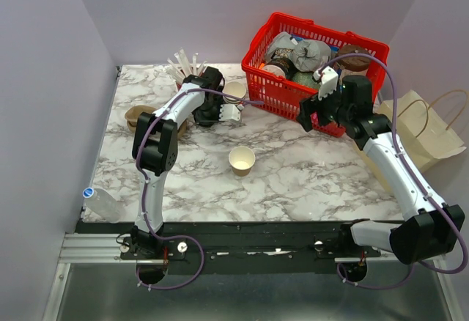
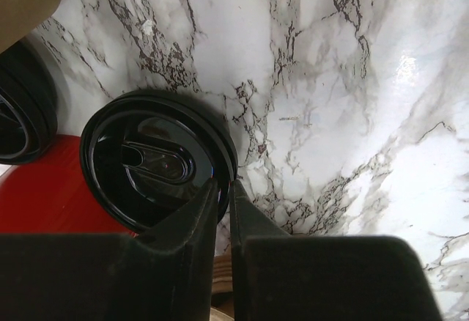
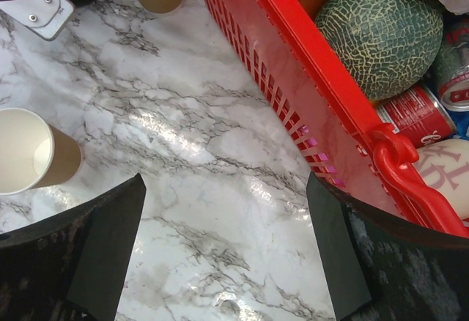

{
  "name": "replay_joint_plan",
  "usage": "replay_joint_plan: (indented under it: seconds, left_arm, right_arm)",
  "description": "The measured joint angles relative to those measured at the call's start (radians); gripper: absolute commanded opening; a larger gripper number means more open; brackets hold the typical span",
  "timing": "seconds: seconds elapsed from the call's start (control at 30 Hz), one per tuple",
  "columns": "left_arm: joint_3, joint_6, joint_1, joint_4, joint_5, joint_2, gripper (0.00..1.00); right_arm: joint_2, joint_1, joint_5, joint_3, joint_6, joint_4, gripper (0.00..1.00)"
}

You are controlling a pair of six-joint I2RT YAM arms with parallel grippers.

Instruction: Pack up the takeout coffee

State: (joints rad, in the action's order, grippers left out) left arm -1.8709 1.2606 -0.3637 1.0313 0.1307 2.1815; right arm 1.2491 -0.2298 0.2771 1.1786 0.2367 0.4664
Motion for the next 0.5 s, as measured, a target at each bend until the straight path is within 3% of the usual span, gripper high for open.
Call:
replay_joint_plan:
  seconds: [0.13, 0.5]
  left_arm:
    - [0.0, 0.0, 0.0, -0.001, 0.0, 0.0, 0.29]
    - [0.015, 0.002, 0.001, -0.037, -0.012, 0.0, 0.3]
  right_arm:
    - [0.0, 0.0, 0.0, -0.009, 0.0, 0.0, 1.0]
    - [0.0, 0.0, 0.0, -0.015, 0.0, 0.0, 1.0]
